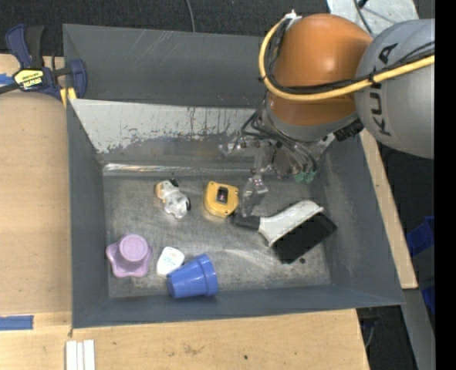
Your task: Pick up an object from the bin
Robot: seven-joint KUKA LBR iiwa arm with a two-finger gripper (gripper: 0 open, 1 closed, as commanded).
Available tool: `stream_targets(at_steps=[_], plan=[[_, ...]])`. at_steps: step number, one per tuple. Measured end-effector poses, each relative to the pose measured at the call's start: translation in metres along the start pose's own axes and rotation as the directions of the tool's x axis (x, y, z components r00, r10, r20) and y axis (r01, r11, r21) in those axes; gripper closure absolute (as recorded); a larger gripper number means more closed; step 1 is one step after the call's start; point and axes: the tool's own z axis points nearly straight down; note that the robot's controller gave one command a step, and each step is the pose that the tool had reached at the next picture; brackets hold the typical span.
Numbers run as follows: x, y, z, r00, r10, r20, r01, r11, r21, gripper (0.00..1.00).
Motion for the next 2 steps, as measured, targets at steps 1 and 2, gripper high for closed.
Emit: stream_targets(at_steps=[1, 2], plan=[[-0.012, -0.025, 0.052, 1.0, -0.007, 0.008, 0.007, 1.0, 0.0, 0.0], [-0.029, -0.025, 0.12, 1.0, -0.013, 0.005, 0.013, 1.0, 0.001, 0.0]])
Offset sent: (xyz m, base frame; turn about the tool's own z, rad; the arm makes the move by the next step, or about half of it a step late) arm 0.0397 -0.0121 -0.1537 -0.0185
